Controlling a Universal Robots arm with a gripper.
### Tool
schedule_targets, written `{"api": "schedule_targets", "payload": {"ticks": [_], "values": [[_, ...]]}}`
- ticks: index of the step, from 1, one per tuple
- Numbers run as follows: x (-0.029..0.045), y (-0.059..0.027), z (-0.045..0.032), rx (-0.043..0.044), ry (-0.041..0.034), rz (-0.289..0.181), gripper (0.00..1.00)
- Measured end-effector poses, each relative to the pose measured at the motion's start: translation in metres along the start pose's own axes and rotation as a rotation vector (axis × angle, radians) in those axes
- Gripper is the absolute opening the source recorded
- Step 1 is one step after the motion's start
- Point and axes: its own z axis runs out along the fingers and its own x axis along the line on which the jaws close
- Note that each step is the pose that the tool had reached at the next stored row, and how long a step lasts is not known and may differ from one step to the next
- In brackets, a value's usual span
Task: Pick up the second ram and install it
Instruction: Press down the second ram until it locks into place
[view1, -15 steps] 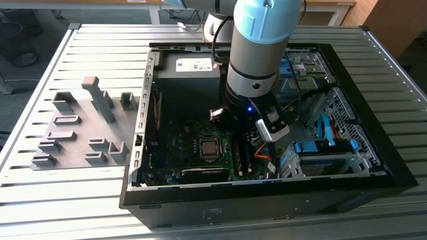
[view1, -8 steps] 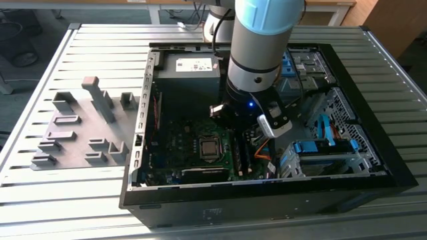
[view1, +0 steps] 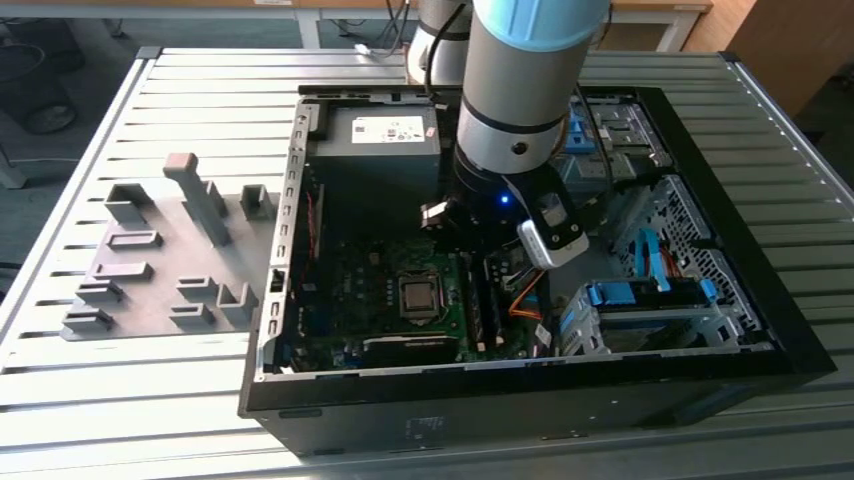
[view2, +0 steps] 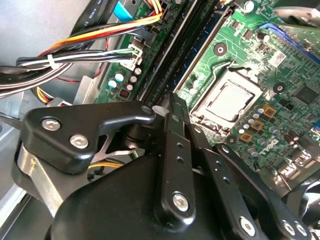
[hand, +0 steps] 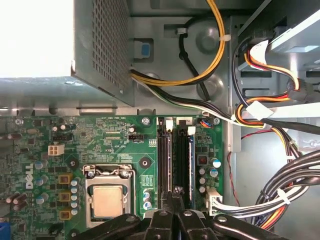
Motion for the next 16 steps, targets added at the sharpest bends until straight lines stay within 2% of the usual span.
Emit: {"api": "schedule_targets", "payload": {"ticks": [1,5,16], "values": [[0.0,0.0,-0.0001,0.0001,0.0001,0.0,0.11],[0.0,-0.0001,0.0019,0.0002,0.0001,0.0,0.11],[-0.0001,-0.0074,0.0071,0.0001,-0.0001,0.0,0.11]]}}
